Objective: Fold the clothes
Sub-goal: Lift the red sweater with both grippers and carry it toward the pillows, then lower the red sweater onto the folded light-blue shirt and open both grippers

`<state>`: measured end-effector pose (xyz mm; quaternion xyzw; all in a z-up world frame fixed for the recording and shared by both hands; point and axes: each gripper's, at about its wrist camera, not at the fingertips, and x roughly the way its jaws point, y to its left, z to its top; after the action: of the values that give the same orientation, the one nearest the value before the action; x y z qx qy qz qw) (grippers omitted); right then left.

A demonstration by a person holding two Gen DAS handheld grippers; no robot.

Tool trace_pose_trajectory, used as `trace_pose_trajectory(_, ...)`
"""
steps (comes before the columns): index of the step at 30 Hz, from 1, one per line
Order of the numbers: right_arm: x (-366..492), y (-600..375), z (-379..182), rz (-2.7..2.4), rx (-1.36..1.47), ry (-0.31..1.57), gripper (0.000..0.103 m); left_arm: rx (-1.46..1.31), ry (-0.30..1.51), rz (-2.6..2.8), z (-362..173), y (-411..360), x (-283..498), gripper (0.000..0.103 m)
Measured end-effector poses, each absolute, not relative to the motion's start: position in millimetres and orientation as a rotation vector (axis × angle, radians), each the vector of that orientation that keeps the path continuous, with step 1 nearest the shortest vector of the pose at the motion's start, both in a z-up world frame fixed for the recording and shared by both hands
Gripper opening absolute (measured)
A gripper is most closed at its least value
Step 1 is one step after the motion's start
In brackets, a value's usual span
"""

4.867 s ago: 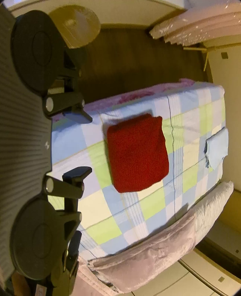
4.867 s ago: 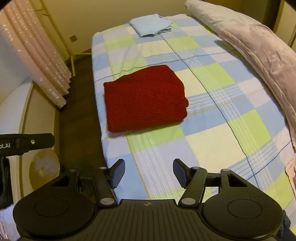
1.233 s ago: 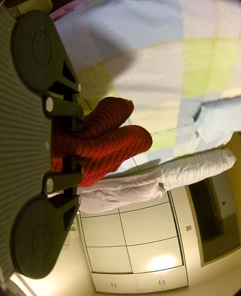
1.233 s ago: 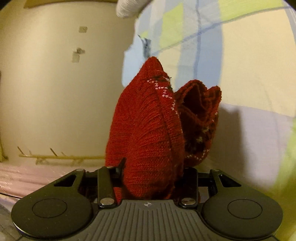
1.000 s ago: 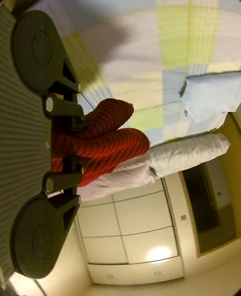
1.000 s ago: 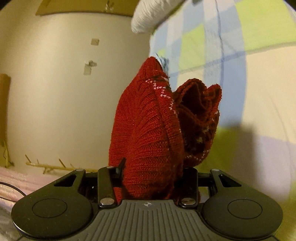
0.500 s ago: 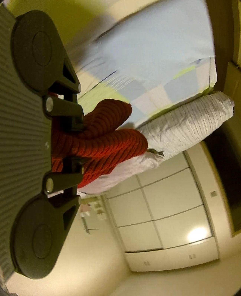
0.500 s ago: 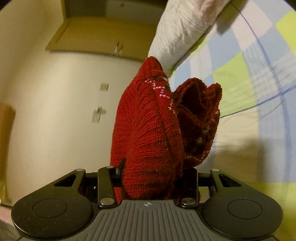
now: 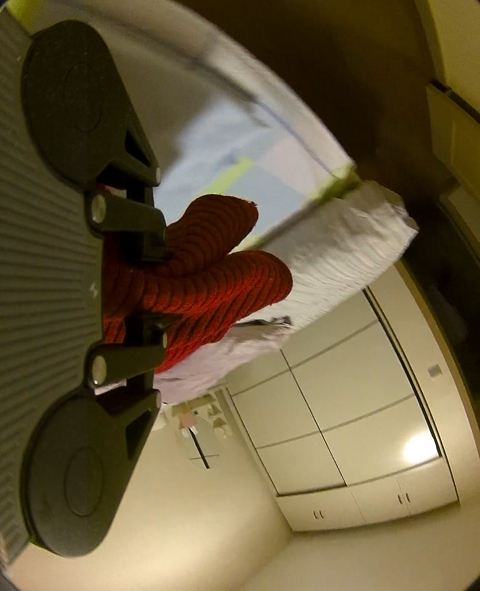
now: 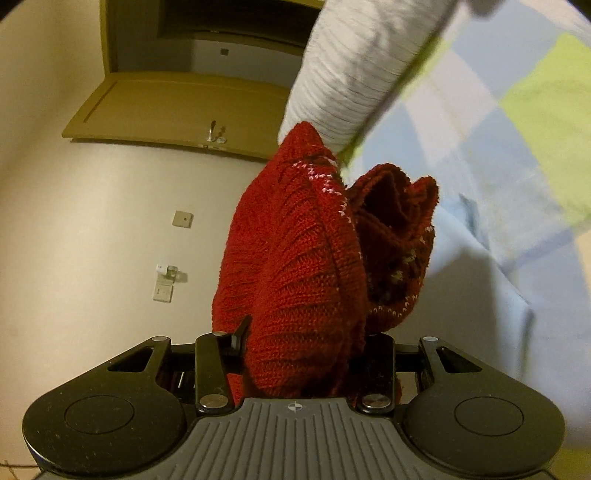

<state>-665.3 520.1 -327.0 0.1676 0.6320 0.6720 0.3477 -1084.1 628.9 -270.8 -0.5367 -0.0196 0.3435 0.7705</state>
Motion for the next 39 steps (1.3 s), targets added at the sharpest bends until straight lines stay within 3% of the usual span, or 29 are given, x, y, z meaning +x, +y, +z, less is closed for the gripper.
trace_pose_trajectory(19, -690.0, 557.1, -396.7, 1.655, 0.283, 1.702, 0.043, -1.225, 0.000, 0.748, -364.0, 658.9, -1114.2, 0.018)
trace_pose_trajectory(22, -693.3, 550.1, -392.6, 1.613, 0.200, 1.643, 0.053, -1.216, 0.058, 0.775, -375.1, 662.1, -1116.6, 0.021)
trace_pose_trajectory(23, -693.1, 547.0, -387.2, 1.593, 0.169, 1.610, 0.063, -1.210, 0.071, 0.780, -375.4, 663.9, -1117.2, 0.023)
trace_pose_trajectory(24, -692.9, 544.0, -381.8, 1.573, 0.138, 1.577, 0.073, -1.203, 0.083, 0.784, -374.9, 665.9, -1117.8, 0.025)
trace_pose_trajectory(26, -692.5, 538.0, -371.1, 1.532, 0.078, 1.510, 0.077, -1.178, 0.123, 0.802, -368.7, 669.6, -1118.2, 0.027)
trace_pose_trajectory(30, -691.7, 525.9, -349.7, 1.445, -0.037, 1.376, 0.077, -1.104, 0.202, 0.882, -344.5, 666.9, -1119.4, 0.027)
trace_pose_trajectory(36, -687.2, 480.7, -301.7, 1.289, -0.108, 1.143, 0.076, -0.970, 0.197, 0.999, -283.4, 628.2, -1118.7, 0.019)
trace_pose_trajectory(38, -702.9, 468.0, -286.5, 1.337, -0.177, 1.082, 0.076, -0.919, 0.271, 0.933, -270.8, 616.6, -1098.2, 0.018)
trace_pose_trajectory(39, -716.9, 465.0, -281.2, 1.377, -0.237, 1.042, 0.071, -0.892, 0.311, 0.897, -264.9, 610.9, -1087.0, 0.018)
